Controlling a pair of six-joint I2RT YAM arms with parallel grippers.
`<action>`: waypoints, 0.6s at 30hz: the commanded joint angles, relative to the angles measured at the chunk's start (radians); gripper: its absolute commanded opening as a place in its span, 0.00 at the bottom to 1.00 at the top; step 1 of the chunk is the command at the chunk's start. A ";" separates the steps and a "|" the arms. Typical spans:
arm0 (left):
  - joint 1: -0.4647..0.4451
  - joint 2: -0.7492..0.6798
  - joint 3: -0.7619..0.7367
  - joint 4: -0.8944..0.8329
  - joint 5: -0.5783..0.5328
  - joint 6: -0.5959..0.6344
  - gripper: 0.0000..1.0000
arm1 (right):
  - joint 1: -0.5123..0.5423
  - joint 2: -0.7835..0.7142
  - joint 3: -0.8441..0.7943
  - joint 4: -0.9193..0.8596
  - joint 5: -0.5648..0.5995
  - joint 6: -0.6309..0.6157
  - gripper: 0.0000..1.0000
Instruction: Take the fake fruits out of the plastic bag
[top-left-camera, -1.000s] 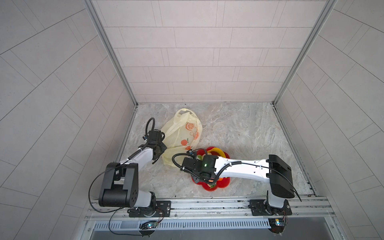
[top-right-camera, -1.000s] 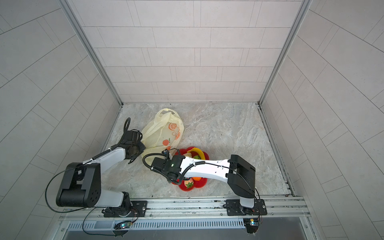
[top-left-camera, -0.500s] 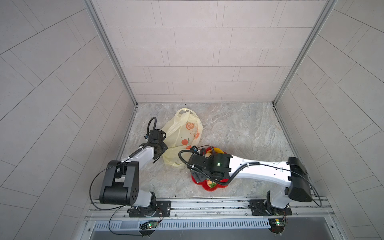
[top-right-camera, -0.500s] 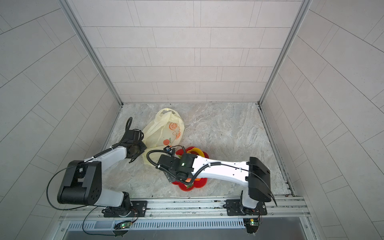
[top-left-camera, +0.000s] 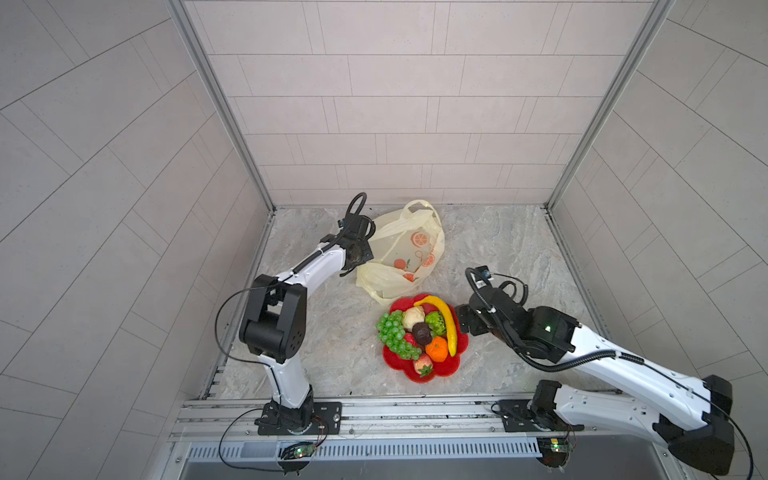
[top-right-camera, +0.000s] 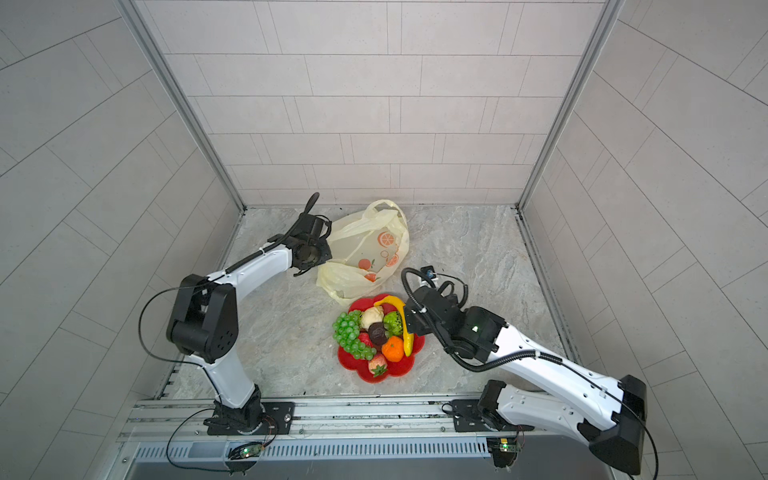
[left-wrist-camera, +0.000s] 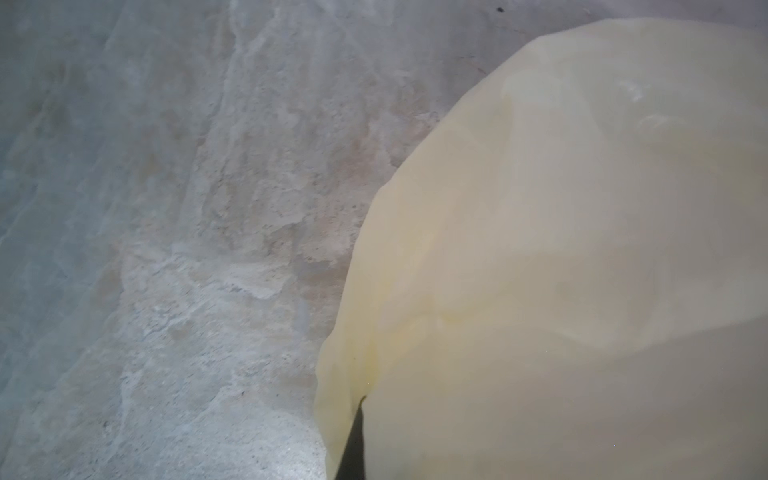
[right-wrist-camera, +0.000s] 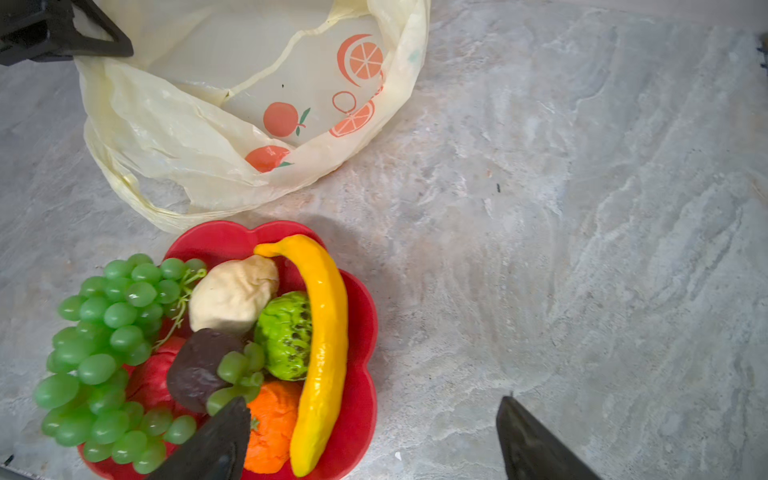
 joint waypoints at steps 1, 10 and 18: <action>-0.018 0.096 0.141 -0.115 0.041 0.138 0.00 | -0.061 -0.096 -0.070 0.046 0.022 0.026 0.91; -0.030 0.359 0.582 -0.278 0.057 0.317 0.00 | -0.143 -0.230 -0.185 0.046 -0.002 0.049 0.91; -0.031 0.606 1.008 -0.455 0.041 0.501 0.00 | -0.146 -0.287 -0.245 0.059 -0.013 0.080 0.91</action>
